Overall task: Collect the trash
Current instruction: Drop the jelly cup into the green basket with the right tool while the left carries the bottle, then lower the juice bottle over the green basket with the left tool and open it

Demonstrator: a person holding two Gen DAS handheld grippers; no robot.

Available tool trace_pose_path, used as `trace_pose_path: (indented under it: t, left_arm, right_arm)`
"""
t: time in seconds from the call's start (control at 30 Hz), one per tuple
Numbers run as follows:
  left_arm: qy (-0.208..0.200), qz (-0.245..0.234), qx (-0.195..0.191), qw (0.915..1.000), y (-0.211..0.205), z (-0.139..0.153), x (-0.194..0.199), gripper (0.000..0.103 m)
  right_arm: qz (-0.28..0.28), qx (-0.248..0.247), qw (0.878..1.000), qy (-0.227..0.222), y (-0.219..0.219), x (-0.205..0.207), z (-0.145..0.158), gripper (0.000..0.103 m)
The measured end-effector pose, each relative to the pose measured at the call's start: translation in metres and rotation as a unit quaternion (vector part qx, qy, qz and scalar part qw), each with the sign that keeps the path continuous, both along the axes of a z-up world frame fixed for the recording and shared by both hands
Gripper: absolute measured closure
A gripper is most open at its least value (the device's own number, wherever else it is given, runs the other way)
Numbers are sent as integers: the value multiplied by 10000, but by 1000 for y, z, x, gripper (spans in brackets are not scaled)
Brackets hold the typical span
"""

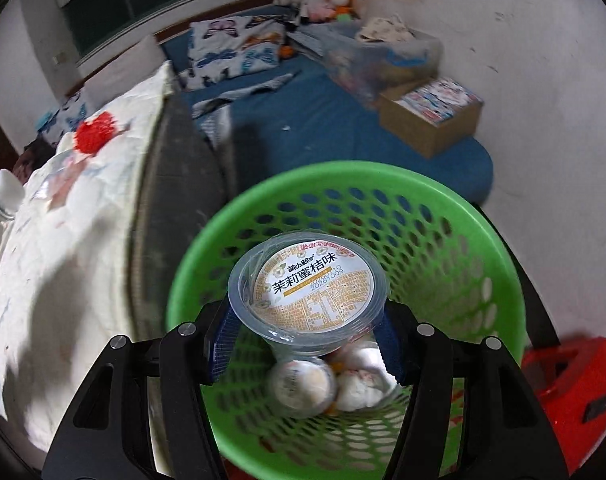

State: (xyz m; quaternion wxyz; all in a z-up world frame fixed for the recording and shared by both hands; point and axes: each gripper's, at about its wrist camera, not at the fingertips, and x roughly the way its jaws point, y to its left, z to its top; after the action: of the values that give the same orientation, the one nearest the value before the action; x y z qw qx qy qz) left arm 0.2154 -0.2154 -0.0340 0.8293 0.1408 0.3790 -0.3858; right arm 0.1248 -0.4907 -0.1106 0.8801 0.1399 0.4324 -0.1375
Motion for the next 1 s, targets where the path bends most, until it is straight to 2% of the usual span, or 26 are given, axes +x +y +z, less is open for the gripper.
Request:
trace_pose_path:
  t: [0.17,0.57,0.8,1.0]
  left_arm:
    - [9,-247,50,9997,-34,-2,-10,48]
    - [94,-910,278,9954,-118,-16,-35,48]
    - [158,-1260,618,9900,-174,-33,-46,48]
    - [299,-1464,858,9850,-214,-49,-48,48]
  right_arm:
    - [-180,168,9996,-157,-20,-12,-2,31]
    - [-347,214,9976,-565,-37,-62,25,30]
    - [-522,155,9947,-876,-43,-98,43,29]
    - [-666,198,9928,-975,-51,-117,43,29]
